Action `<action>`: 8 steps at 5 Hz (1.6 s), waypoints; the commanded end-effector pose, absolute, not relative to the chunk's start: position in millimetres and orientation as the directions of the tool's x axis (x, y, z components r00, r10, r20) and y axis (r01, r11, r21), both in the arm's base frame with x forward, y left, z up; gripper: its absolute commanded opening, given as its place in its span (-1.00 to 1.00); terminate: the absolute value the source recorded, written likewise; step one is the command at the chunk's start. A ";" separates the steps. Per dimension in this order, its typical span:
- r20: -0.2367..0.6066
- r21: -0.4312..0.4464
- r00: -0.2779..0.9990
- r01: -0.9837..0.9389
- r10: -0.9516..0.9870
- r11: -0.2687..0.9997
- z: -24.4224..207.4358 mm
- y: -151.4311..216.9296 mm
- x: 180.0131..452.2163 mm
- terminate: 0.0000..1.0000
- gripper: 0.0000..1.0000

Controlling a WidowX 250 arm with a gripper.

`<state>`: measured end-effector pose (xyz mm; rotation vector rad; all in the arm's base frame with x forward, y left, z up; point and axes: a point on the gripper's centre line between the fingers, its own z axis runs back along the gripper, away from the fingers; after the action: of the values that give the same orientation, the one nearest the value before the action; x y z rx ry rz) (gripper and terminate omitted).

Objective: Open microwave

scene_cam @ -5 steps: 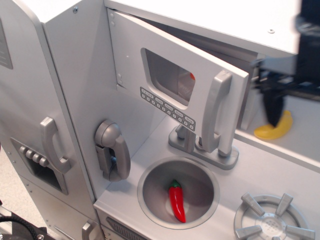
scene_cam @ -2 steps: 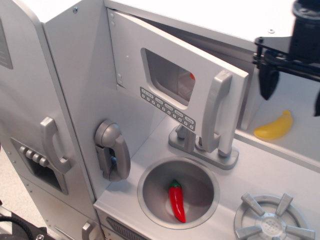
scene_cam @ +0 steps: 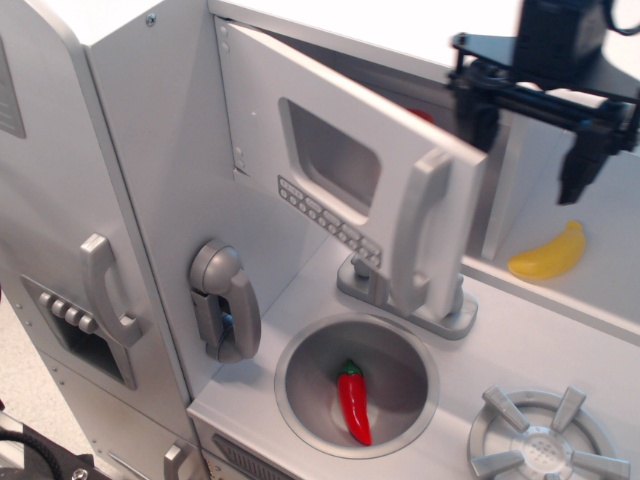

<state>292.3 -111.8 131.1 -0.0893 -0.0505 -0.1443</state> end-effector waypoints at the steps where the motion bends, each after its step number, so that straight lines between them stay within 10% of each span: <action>1: 0.097 -0.072 0.982 0.167 -0.160 0.983 137.4 -71.5 257.3 -1.00 1.00; 4: 0.153 -0.107 0.951 0.285 -0.267 0.953 140.4 1.4 195.1 -1.00 1.00; 8: 0.192 -0.123 0.972 0.164 -0.138 0.979 185.5 15.0 202.6 -1.00 1.00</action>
<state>195.8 8.7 169.7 -0.1471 -0.1535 -0.1568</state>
